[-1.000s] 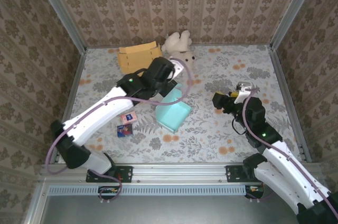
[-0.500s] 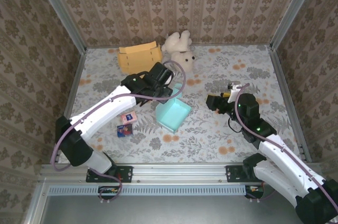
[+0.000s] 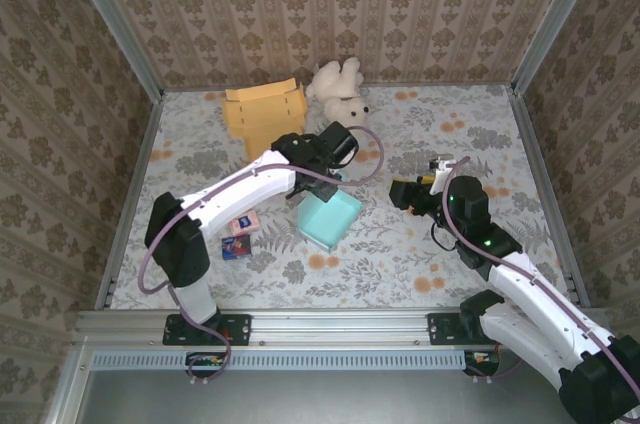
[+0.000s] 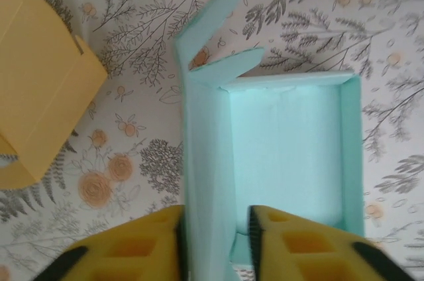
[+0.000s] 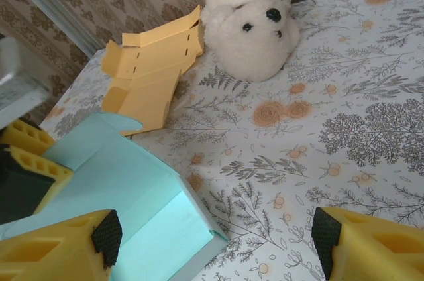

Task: Fold the paper box

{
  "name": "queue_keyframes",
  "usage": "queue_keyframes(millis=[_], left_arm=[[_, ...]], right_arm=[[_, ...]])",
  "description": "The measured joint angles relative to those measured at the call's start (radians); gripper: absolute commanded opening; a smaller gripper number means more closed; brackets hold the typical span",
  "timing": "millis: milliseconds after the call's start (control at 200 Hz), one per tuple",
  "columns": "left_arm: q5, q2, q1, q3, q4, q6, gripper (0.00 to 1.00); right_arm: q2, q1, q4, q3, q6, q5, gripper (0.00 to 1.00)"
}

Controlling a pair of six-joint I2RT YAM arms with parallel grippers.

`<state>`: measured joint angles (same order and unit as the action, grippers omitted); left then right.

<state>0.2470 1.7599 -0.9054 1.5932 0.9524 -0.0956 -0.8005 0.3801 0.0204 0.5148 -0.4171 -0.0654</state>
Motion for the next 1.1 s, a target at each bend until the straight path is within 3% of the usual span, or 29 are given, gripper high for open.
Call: queue_keyframes(millis=[105, 385, 735, 870, 1100], left_arm=[[0.002, 0.016, 0.002, 0.027, 0.013, 0.056, 0.00], [-0.042, -0.010, -0.008, 0.074, 0.014, 0.330, 0.00], [-0.268, -0.402, 0.000, -0.237, -0.188, 0.838, 0.00], [-0.310, -0.472, 0.010, -0.283, -0.237, 0.937, 0.00], [-0.357, -0.512, 0.016, -0.415, -0.321, 1.011, 0.00]], right_arm=[[-0.013, 0.000, 0.044, -0.009, 0.024, -0.004, 0.79], [-0.157, 0.000, 0.169, -0.038, 0.151, -0.102, 0.73], [-0.163, 0.000, 0.375, -0.117, 0.278, -0.235, 0.51], [-0.165, 0.032, 0.420, -0.119, 0.342, -0.283, 0.49], [-0.234, 0.170, 0.436, -0.119, 0.515, -0.310, 0.49]])
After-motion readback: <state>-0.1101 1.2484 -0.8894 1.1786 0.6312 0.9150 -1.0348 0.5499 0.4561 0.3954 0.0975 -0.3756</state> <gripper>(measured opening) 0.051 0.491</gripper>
